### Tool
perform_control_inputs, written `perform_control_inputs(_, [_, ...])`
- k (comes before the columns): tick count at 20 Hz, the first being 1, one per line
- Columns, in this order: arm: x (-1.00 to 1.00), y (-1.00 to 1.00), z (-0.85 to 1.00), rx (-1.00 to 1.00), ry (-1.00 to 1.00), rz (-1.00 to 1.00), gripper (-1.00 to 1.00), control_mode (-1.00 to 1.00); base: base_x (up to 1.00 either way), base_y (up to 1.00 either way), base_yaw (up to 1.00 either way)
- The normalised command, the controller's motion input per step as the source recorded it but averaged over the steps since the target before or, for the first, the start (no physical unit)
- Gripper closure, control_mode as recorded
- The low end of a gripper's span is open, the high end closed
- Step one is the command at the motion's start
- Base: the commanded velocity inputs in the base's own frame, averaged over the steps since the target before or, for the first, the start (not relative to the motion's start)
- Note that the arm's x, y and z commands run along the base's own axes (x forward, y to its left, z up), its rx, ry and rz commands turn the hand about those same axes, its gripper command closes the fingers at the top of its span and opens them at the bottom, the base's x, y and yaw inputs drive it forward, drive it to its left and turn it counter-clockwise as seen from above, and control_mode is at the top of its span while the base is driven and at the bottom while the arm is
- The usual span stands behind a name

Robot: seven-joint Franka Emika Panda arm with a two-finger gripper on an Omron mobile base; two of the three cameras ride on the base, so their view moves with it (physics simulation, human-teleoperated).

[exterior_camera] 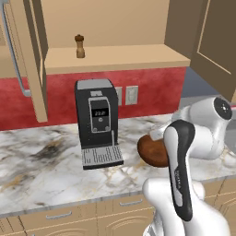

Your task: Retrieve the bottle and the shaker from the cabinet and place them next to the mixing bowl on the counter. Then add garlic from the fridge to the mixing bowl.

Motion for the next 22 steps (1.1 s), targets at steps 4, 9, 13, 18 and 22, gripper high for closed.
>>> perform_control_inputs(4, [-0.21,0.37,0.00,0.00,-0.01,0.04,-1.00,-1.00,0.00,0.00,0.00])
perform_control_inputs(9, [-0.05,0.86,0.15,0.01,-0.17,-0.03,-1.00,-1.00,0.00,0.00,0.00])
perform_control_inputs(13, [0.00,0.84,0.54,0.13,-0.22,-0.12,-1.00,-1.00,0.00,0.00,0.00])
perform_control_inputs(18, [0.11,0.55,0.55,0.11,-0.22,-0.06,-1.00,-1.00,0.00,0.00,0.00])
perform_control_inputs(22, [0.18,0.41,0.58,0.11,-0.24,-0.01,-1.00,-1.00,0.00,0.00,0.00])
